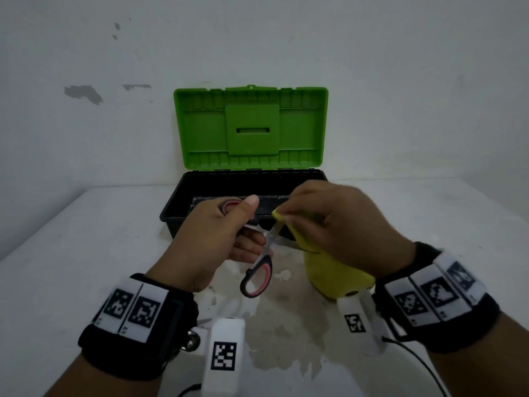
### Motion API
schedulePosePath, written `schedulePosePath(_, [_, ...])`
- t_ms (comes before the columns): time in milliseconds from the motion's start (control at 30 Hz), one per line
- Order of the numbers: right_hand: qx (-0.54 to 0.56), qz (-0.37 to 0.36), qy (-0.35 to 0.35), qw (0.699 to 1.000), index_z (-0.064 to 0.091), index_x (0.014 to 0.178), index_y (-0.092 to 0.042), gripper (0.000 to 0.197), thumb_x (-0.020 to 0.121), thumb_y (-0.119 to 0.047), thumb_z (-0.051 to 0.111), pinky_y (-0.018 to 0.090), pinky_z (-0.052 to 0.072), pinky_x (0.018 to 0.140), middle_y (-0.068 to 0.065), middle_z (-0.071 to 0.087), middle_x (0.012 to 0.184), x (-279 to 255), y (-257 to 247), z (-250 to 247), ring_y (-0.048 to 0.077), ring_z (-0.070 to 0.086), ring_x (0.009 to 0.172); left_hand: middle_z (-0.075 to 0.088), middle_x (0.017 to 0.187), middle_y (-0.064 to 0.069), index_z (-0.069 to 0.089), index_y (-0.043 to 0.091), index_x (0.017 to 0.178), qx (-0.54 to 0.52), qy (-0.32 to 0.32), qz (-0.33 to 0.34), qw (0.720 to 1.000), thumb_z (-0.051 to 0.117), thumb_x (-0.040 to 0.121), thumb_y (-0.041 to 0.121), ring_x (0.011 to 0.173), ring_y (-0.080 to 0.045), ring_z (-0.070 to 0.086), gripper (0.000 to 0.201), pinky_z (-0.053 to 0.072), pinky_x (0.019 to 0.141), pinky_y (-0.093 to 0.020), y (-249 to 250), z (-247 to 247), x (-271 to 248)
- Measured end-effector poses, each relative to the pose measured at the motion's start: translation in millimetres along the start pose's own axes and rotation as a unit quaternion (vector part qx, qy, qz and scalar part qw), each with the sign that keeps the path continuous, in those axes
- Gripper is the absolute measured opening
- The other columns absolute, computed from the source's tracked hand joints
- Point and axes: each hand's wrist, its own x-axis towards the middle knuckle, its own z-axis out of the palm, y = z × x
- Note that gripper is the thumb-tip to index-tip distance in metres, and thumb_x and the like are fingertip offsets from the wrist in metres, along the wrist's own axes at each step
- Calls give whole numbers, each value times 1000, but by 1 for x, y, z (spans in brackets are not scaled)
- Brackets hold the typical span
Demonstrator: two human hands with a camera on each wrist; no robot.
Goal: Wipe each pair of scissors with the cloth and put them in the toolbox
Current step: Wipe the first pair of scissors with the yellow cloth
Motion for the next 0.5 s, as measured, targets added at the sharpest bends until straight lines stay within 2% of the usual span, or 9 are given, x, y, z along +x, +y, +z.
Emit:
schedulePosePath(67, [-39,-28,-20,999,77,102,-27,20,92,-33,60,27,51,61,-11,67,97,-2,-6,10,7,64,77,71,66,-20,67,4,87,26,-3,19,999,57,95,34,56,-28,70,33,57,52,-30,1,2,-2])
schedulePosePath(167, [-19,-19,-2,1000,77,102,-26,22,93,-33,58,27,52,60,-11,67,96,-6,-1,17,8,64,77,71,68,-21,67,3,91,56,0,43,998,57,96,33,62,-33,72,32,60,56,-34,0,2,-3])
schedulePosePath(267, [-25,-4,13,1000,77,100,-26,19,93,-30,60,31,52,60,-12,68,95,-8,-2,23,8,64,78,71,69,-21,68,5,90,48,7,39,998,57,96,35,65,-36,72,32,60,56,-34,-3,4,-3])
schedulePosePath(433, [-8,-11,11,1000,76,99,-24,16,92,-28,62,29,53,63,-11,68,95,-11,-8,26,8,64,80,72,69,-20,67,5,89,40,3,40,998,56,96,35,63,-32,73,32,62,59,-37,-3,4,-5])
schedulePosePath(500, [9,16,30,999,77,99,-25,17,93,-29,62,29,53,63,-13,68,95,-9,3,22,5,63,80,72,68,-20,66,3,89,42,2,38,998,56,95,35,62,-29,73,34,62,59,-36,-5,5,-5])
